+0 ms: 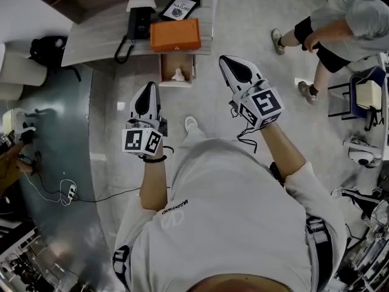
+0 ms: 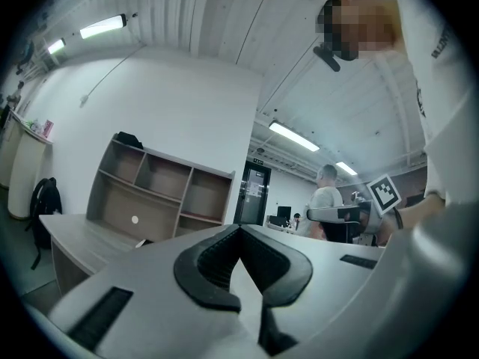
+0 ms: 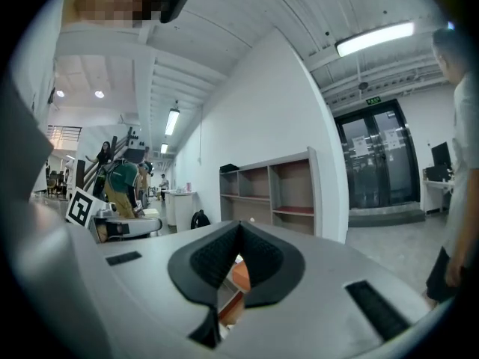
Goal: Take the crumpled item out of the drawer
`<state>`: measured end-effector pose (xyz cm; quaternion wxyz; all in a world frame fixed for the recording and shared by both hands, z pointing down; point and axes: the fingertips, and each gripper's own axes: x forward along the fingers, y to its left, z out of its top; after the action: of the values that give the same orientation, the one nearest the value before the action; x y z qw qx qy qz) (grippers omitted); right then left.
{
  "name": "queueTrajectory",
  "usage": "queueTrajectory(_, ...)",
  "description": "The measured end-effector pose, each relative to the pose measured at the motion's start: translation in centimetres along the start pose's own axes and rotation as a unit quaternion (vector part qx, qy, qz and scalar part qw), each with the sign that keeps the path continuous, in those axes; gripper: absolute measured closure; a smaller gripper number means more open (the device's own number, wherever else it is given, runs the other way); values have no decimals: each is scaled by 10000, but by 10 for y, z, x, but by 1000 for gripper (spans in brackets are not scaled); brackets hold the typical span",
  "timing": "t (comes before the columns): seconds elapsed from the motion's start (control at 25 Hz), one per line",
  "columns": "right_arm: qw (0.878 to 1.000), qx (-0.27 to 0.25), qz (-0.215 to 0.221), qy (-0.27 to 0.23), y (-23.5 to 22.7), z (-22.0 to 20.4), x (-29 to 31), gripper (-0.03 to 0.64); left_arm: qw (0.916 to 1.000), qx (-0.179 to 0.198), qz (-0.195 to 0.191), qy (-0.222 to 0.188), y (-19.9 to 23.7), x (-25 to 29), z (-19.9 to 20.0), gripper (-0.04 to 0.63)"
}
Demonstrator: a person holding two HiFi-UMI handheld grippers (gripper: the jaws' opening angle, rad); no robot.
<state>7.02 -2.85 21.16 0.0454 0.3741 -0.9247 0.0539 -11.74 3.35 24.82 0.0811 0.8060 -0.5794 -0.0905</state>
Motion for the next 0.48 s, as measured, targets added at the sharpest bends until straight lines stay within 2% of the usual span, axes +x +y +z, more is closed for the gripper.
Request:
queueTrajectory(0.24,9959,-773,317,356,-4,-6,62,616,9993,-78,-168,332,46,36,-26,595)
queueTrajectory(0.48,9958,-642,291,580,4,-38,107,615,9975,-174,-376,580,84,56,-64,595)
